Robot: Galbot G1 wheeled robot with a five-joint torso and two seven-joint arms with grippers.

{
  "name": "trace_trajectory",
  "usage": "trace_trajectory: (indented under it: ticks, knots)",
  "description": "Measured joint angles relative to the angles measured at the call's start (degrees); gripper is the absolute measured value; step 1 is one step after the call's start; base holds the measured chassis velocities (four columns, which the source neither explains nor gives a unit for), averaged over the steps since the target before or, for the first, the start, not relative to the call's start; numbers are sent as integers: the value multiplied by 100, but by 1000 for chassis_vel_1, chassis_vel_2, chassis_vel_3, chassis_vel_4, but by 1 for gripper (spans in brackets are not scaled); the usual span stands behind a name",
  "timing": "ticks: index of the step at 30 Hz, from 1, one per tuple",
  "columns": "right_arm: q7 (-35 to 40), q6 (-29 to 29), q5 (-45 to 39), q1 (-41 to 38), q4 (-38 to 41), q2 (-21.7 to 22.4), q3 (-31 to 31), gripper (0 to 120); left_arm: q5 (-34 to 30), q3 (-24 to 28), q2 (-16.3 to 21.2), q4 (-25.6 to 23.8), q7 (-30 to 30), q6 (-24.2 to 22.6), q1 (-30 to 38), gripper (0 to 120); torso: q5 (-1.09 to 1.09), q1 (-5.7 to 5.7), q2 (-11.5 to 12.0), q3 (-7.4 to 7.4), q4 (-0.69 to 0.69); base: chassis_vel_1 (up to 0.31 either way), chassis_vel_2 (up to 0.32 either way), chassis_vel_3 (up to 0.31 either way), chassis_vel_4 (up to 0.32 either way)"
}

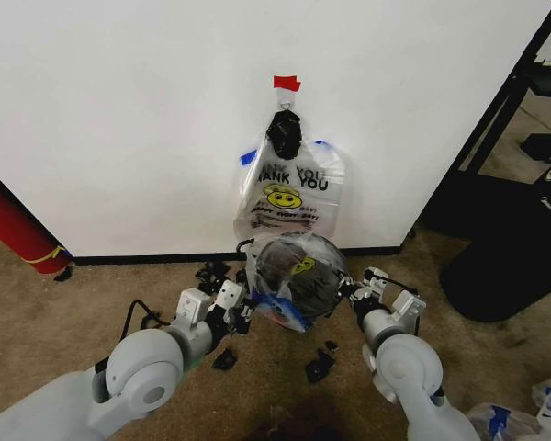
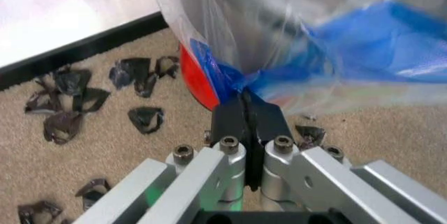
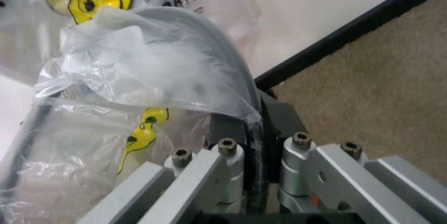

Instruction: Pick up the garbage bag from the wall and place it over the trash bin.

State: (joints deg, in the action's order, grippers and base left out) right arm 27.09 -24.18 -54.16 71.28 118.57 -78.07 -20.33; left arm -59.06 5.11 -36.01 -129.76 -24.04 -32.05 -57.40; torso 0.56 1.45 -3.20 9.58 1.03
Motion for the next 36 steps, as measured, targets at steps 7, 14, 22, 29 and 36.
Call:
trace_trajectory:
  ticks: [7, 14, 22, 29, 36]
  knots:
    - [155, -140, -470, -14, 132, 8, -57, 1, 681, 0, -217, 267, 214, 229, -349, 0, -1, 0, 0, 0, 0, 0, 0, 0, 0]
    - [187, -236, -642, 129, 319, -26, -50, 1, 1336, 332, -625, 869, 211, 525, -243, 0, 0, 0, 0, 0, 1, 0, 0, 0, 0]
    - [185, -256, -636, 160, 357, -11, -35, 1, 1748, 449, -769, 1201, 157, 653, -185, 0, -1, 0, 0, 0, 1, 0, 0, 0, 0]
    - [183, -269, -622, 123, 327, -55, 40, 1, 1955, 658, -1057, 1453, -8, 811, -151, 0, 0, 0, 0, 0, 0, 0, 0, 0, 0]
    - [170, -263, -539, 156, 256, -127, 71, 1, 2082, 603, -1108, 1531, -119, 1008, -129, 0, 0, 0, 0, 0, 2, 0, 0, 0, 0]
